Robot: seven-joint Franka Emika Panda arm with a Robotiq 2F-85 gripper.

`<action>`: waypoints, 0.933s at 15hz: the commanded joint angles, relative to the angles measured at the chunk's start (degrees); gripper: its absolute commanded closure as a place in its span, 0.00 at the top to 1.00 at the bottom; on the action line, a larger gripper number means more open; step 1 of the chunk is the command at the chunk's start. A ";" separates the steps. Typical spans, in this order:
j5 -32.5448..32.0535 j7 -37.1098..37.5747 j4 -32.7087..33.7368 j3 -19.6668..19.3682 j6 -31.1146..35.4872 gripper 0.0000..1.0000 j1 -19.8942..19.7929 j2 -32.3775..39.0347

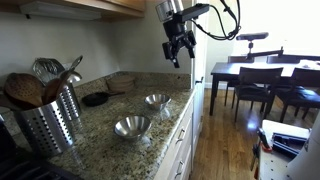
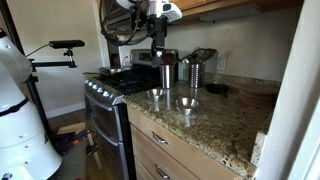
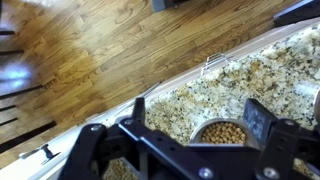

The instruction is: Pour some contents from the silver bowl on the right to the one on the left.

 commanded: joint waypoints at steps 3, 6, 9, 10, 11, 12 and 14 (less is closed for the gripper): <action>2.35 -2.52 0.23 -2.12 2.65 1.00 -0.68 5.14; 3.35 -3.54 0.72 -3.33 3.23 1.00 -0.77 8.28; 5.64 -5.86 0.84 -4.52 5.74 1.00 -0.89 10.87; 6.07 -6.21 0.93 -4.78 6.28 1.00 -0.93 11.56; 6.70 -6.73 1.01 -5.03 7.02 1.00 -1.02 12.34; 7.10 -7.18 0.98 -5.20 7.52 1.00 -1.10 12.77; 7.91 -7.60 0.91 -5.52 8.66 1.00 -1.26 13.75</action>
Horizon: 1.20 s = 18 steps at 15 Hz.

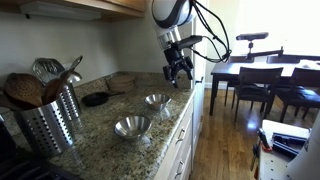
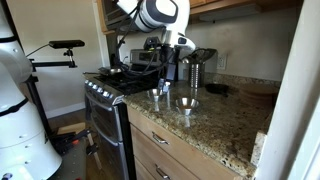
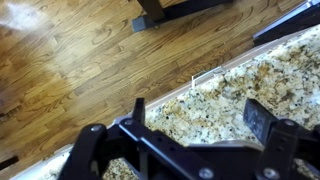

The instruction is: Pour some contents from the silver bowl on the right to the one on the left.

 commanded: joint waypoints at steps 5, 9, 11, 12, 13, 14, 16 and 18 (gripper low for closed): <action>2.94 -1.96 -0.02 -1.58 6.27 1.00 -1.10 3.19; 2.97 -1.89 -0.15 -2.32 9.65 1.00 -1.54 4.51; 3.33 -2.15 0.15 -2.56 11.34 1.00 -1.78 5.31; 3.55 -2.33 0.35 -2.68 12.09 1.00 -1.82 5.72; 3.93 -2.68 0.56 -2.72 13.00 1.00 -1.91 6.22; 4.09 -3.01 0.85 -2.74 13.69 1.00 -2.01 6.73; 4.49 -3.75 1.35 -2.77 14.97 1.00 -2.17 7.60; 4.86 -4.53 2.05 -2.86 16.18 1.00 -2.34 8.69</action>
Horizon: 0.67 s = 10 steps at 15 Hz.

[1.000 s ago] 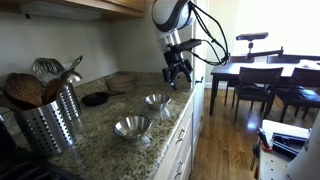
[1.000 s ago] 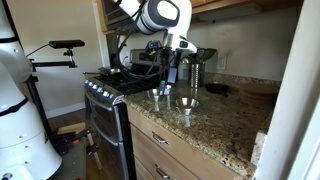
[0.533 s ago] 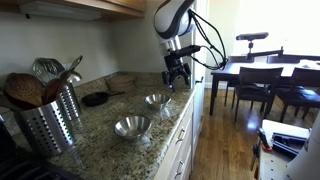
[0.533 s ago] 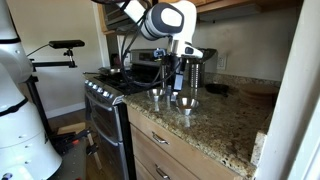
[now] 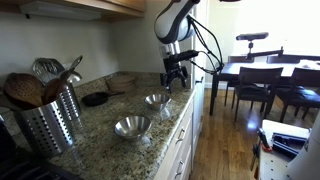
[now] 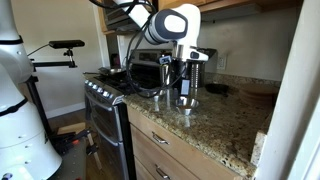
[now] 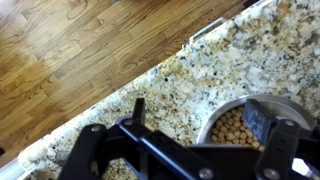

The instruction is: Pour some contents from the silver bowl on the right to the one on the left.

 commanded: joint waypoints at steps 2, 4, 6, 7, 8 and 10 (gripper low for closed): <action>1.79 -2.98 2.06 -0.43 3.10 1.00 -0.84 2.72; 2.17 -4.04 2.86 -0.54 4.08 1.00 -1.04 3.92; 2.62 -5.14 3.93 -0.62 4.57 1.00 -1.38 5.35; 2.75 -5.71 4.64 -0.65 4.60 1.00 -1.55 6.03; 2.97 -6.32 5.13 -0.66 4.59 1.00 -1.69 6.57; 3.14 -7.22 6.65 -0.62 4.22 1.00 -1.88 7.80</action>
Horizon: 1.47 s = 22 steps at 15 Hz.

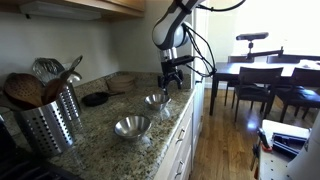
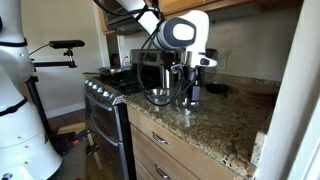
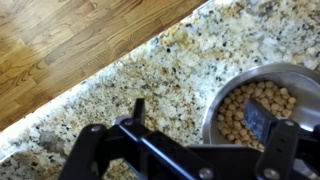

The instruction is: Pour some contents from the silver bowl on the right to the one on the left.

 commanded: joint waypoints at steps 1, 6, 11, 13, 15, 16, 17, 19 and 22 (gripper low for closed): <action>1.33 -2.95 2.98 0.00 0.23 1.00 -0.77 2.44; 1.23 -4.89 7.60 0.49 -0.74 1.00 -0.64 5.78; 1.70 -7.06 11.66 1.26 -1.36 1.00 -0.82 9.61; 1.91 -8.06 12.75 1.49 -1.59 1.00 -0.96 10.93; 1.92 -8.70 13.58 1.50 -1.77 1.00 -1.08 12.07; 1.95 -8.94 13.88 1.51 -1.88 1.00 -1.16 12.54; 1.94 -9.10 14.18 1.50 -1.99 1.00 -1.21 12.94; 1.96 -9.47 14.50 1.52 -1.99 1.00 -1.28 13.49; 1.93 -9.70 14.91 1.50 -2.11 0.67 -1.31 14.01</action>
